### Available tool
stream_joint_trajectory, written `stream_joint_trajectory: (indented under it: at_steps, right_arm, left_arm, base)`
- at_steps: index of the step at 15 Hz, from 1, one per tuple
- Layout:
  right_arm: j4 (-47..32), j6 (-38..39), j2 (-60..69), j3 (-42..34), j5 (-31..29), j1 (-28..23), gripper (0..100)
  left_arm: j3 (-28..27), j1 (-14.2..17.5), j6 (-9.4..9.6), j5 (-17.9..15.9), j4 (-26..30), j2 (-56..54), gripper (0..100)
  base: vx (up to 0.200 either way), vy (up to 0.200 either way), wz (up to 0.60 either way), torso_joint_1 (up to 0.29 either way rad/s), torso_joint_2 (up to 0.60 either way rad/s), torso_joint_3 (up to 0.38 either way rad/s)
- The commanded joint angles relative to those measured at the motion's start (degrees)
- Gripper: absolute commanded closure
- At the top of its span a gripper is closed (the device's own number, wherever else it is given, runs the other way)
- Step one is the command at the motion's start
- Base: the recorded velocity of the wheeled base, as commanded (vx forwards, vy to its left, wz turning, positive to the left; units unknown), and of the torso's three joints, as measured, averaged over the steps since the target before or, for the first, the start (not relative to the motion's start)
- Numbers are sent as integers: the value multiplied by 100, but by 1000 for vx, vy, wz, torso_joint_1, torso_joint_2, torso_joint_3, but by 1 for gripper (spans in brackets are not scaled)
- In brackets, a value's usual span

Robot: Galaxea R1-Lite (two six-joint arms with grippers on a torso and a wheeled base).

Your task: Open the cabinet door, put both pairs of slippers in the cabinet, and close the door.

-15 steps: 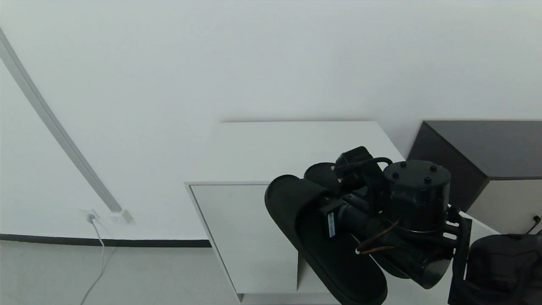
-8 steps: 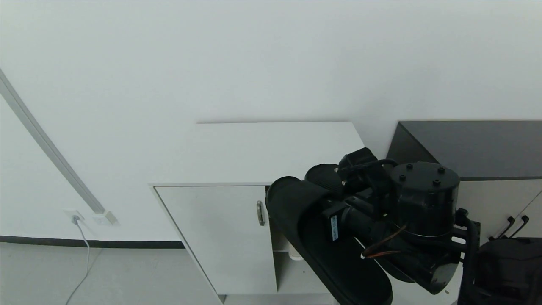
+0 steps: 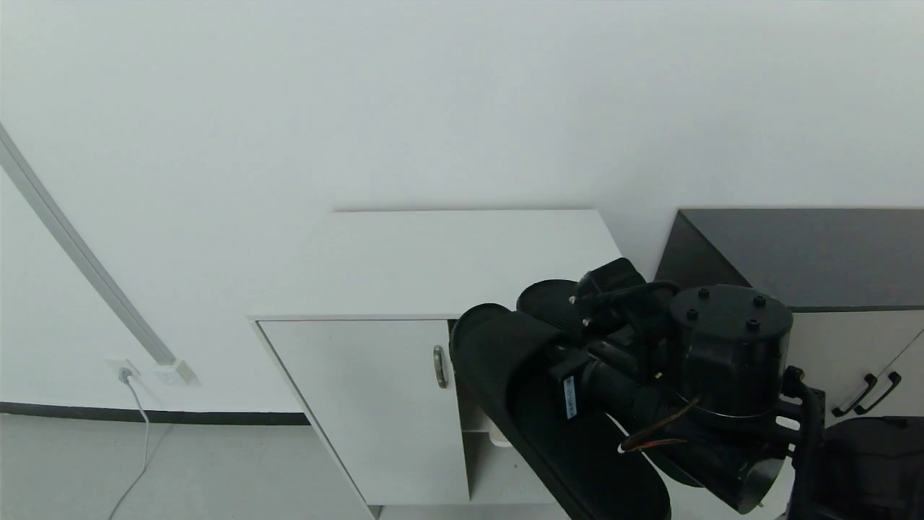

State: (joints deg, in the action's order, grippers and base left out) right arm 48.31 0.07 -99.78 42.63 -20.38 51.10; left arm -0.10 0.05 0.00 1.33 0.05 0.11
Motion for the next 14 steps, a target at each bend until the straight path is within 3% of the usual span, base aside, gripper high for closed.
stream_joint_trajectory:
  at_steps: [1, 7, 14]
  right_arm:
    - [91, -95, -33, -123, -1, -21, 100]
    - [100, -192, -42, -211, 61, -13, 100]
    - [100, -192, -42, -246, 61, 14, 100]
  left_arm:
    - [1, 4, 0, -1, 4, -2, 100]
    - [1, 4, 0, -1, 4, -2, 100]
    - [1, 4, 0, -1, 4, -2, 100]
  base:
    - [0, 0, 0, 0, 0, 0]
    - [0, 0, 0, -14, 35, 22]
    - [0, 0, 0, -212, 514, 289]
